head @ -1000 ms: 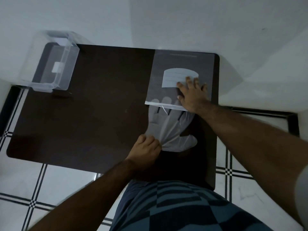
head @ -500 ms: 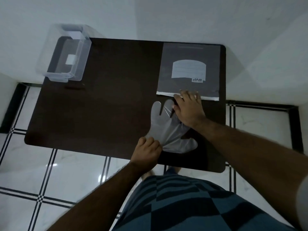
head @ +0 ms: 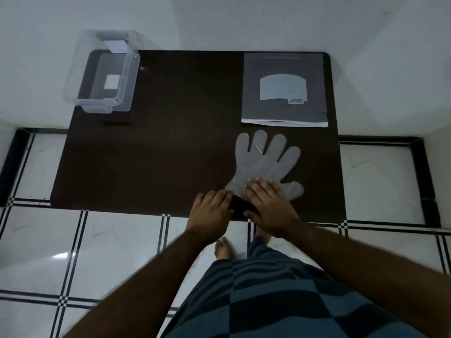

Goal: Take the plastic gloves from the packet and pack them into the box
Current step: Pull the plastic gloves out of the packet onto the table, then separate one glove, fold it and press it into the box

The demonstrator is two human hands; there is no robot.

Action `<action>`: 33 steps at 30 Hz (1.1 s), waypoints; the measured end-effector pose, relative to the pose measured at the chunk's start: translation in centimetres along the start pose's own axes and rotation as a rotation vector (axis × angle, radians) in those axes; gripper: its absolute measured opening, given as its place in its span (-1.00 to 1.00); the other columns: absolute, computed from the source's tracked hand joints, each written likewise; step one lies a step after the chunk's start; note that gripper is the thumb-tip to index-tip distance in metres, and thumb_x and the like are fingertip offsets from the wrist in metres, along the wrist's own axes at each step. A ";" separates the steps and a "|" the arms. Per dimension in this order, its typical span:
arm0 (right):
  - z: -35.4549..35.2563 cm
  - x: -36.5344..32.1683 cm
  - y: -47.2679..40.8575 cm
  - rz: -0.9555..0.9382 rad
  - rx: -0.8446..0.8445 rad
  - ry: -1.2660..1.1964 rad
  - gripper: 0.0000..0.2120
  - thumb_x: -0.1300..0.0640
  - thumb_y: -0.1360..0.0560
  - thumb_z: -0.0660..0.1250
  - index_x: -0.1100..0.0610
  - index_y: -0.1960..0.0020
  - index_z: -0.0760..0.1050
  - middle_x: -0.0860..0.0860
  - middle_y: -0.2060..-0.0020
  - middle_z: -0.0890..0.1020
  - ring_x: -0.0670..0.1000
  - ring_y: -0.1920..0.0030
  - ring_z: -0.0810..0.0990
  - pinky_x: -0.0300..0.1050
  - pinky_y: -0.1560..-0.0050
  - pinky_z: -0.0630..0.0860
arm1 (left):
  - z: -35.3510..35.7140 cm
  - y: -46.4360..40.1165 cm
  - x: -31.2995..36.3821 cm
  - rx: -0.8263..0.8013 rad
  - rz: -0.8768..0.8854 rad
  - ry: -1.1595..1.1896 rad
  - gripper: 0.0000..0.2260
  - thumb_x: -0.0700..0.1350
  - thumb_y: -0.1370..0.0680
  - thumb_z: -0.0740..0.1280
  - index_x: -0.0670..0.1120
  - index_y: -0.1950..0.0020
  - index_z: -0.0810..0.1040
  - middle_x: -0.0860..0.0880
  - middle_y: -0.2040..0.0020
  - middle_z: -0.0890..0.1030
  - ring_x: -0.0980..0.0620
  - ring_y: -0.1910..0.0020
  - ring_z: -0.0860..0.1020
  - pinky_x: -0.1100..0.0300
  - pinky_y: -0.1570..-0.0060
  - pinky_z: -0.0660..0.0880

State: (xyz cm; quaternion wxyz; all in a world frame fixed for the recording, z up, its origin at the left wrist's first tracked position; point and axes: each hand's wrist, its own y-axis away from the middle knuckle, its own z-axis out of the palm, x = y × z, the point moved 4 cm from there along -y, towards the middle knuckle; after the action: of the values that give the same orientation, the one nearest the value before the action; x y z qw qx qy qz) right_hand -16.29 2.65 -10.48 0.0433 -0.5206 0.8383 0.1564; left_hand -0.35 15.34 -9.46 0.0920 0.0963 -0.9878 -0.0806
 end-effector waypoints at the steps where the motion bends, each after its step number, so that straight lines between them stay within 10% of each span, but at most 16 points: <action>1: 0.6 -0.2 0.4 0.018 -0.034 0.012 -0.26 -0.34 -0.66 0.05 0.08 -0.68 0.16 0.11 -0.68 0.21 0.16 -0.68 0.10 0.25 -0.66 -0.03 | 0.1 -0.1 -0.6 -0.064 -0.022 0.010 -0.43 0.17 -0.69 0.18 -0.04 -0.66 0.33 -0.05 -0.60 0.43 -0.12 -0.50 0.43 -0.18 -0.45 0.35; 7: 1.3 -0.5 1.3 -0.029 -0.138 0.087 -0.22 -0.39 -0.65 -0.01 0.04 -0.71 0.05 0.09 -0.71 0.12 0.14 -0.71 -0.01 0.40 -0.63 -0.12 | 0.1 -0.4 -2.1 -0.135 -0.007 0.076 -0.40 0.20 -0.74 0.07 0.00 -0.75 0.13 0.00 -0.75 0.16 -0.03 -0.72 0.11 -0.16 -0.68 -0.03; 16: 0.9 -2.9 1.3 -0.106 -0.034 0.109 -0.29 -0.38 -0.53 0.30 0.06 -0.50 0.41 0.10 -0.45 0.51 0.19 -0.50 0.42 0.35 -0.57 0.22 | -0.6 1.9 -2.8 0.116 -0.187 0.444 -0.73 -0.04 -0.70 0.32 -0.08 -0.35 0.64 -0.08 -0.21 0.70 -0.12 -0.15 0.64 -0.04 -0.15 0.58; 23: 0.9 -5.4 -0.1 0.032 -0.072 0.092 -0.51 -0.22 -0.48 0.45 -0.03 -0.33 0.56 0.01 -0.22 0.64 0.12 -0.23 0.57 0.21 -0.34 0.38 | -0.5 2.4 -2.9 0.049 -0.438 0.688 -0.86 -0.01 -0.67 0.42 0.00 -0.14 0.74 0.08 0.07 0.75 0.12 0.12 0.67 0.08 0.03 0.65; 33: 0.5 -5.8 0.0 0.043 0.050 0.049 -0.85 -0.02 -0.49 0.51 -0.01 -0.02 0.66 -0.02 0.02 0.69 0.10 -0.03 0.61 0.12 -0.12 0.47 | 0.5 2.4 -2.8 -0.006 -0.719 1.024 -0.85 -0.10 -0.61 0.48 0.01 0.16 0.72 -0.02 0.29 0.74 -0.06 0.30 0.74 0.05 0.31 0.70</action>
State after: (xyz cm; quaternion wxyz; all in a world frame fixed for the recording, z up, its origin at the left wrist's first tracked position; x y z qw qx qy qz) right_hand -13.67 7.73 -9.56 0.0323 -0.5048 0.8538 0.1234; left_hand 1.78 18.34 -9.93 0.5213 0.4488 -0.7239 -0.0531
